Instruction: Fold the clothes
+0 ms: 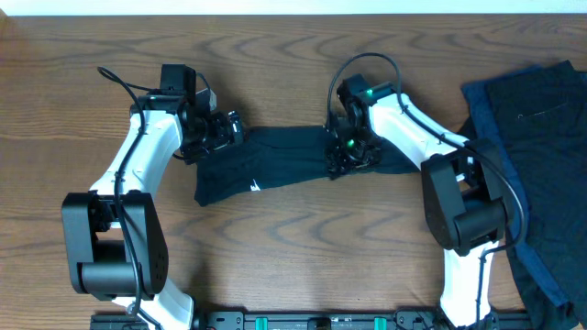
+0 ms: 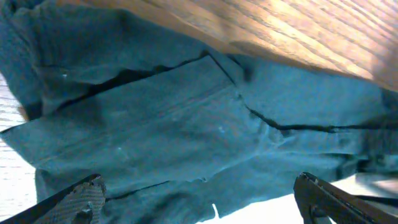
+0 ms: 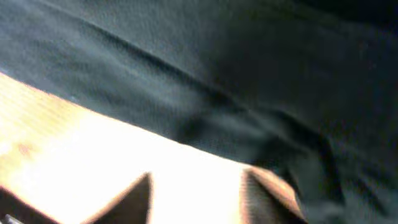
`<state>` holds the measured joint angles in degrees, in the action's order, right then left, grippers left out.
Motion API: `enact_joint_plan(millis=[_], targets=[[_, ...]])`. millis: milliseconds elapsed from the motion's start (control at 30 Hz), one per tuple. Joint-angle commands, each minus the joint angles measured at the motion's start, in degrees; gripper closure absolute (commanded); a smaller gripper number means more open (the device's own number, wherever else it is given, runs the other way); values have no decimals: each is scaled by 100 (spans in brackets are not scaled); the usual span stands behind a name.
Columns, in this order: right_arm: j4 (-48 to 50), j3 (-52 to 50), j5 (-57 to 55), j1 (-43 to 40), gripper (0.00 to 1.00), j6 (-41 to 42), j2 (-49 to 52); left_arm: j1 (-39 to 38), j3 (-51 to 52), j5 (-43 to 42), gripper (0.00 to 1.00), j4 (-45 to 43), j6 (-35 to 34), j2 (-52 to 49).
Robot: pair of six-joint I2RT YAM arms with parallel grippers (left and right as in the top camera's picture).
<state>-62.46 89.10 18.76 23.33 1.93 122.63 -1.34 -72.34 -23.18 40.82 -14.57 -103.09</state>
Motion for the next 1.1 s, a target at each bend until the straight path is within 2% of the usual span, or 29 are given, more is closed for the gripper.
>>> enact_joint_plan(millis=[0, 67, 200, 600, 900, 1067], targets=[[-317, 758, 146, -98, 83, -31, 20, -13, 59, -168, 2, -57, 52, -17], [-468, 1141, 291, -120, 85, -31, 20, -13, 59, -160, 2, -129, 52, -22], [-227, 1484, 402, -83, 99, -2, 20, -13, 66, -7, 1, -195, 52, -39], [898, 1235, 404, 190, 99, 245, 546, -13, 321, 72, 3, -533, 52, -76], [887, 1235, 426, 223, 99, 275, 1040, -13, 352, 74, 3, -538, 52, -76], [662, 1237, 1003, 223, 99, 273, 1021, -13, 352, 74, 3, -535, 52, -76]])
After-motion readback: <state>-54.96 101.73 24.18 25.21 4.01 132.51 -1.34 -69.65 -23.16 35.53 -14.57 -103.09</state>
